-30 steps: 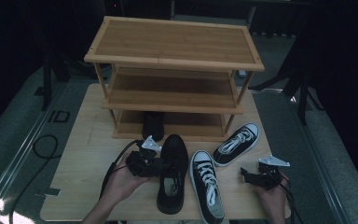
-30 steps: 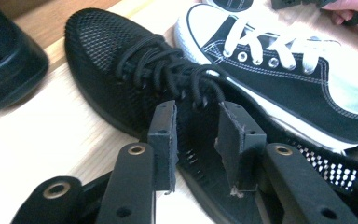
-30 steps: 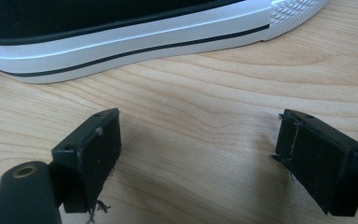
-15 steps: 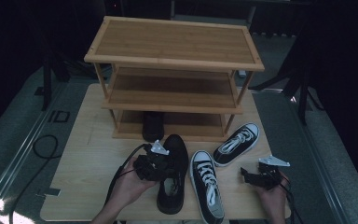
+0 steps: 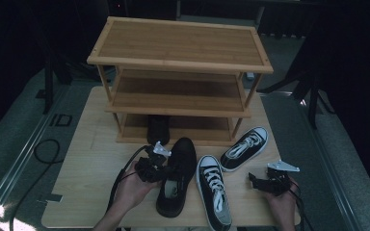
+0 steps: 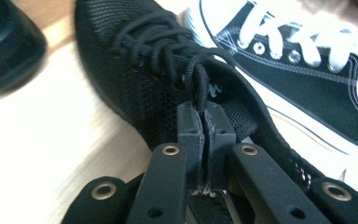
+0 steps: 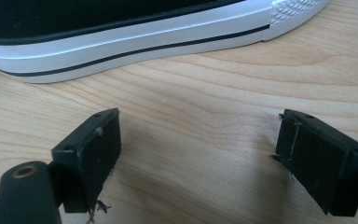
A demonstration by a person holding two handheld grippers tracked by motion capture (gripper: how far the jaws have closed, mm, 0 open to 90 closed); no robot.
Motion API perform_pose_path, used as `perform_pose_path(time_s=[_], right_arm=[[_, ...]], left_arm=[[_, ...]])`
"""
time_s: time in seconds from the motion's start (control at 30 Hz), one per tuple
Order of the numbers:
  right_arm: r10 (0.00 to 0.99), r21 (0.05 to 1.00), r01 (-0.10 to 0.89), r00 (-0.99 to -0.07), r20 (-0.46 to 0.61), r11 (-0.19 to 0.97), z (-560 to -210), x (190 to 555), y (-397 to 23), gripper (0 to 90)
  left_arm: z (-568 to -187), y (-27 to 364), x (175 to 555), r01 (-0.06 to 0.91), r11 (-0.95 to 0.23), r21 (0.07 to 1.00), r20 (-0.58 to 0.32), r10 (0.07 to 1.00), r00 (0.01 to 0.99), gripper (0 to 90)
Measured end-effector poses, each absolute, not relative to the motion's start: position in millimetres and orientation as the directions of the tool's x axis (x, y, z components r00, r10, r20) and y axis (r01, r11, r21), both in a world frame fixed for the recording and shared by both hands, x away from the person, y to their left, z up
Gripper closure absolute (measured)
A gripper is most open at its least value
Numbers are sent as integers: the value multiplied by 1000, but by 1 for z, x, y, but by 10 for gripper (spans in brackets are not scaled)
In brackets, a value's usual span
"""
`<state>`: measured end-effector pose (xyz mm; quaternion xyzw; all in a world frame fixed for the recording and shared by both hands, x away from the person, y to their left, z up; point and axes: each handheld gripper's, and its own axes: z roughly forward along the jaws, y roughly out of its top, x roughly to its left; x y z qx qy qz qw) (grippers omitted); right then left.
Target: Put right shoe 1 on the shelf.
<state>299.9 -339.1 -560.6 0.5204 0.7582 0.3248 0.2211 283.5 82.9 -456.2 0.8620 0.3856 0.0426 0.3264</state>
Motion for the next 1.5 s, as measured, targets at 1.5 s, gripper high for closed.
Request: perform_pose_path(time_s=[1.5], right_arm=[[932, 722, 645, -363, 4, 248, -561, 300, -339, 138]], left_arm=[[-454, 76, 371, 627, -217, 748, -236, 796, 557, 885]])
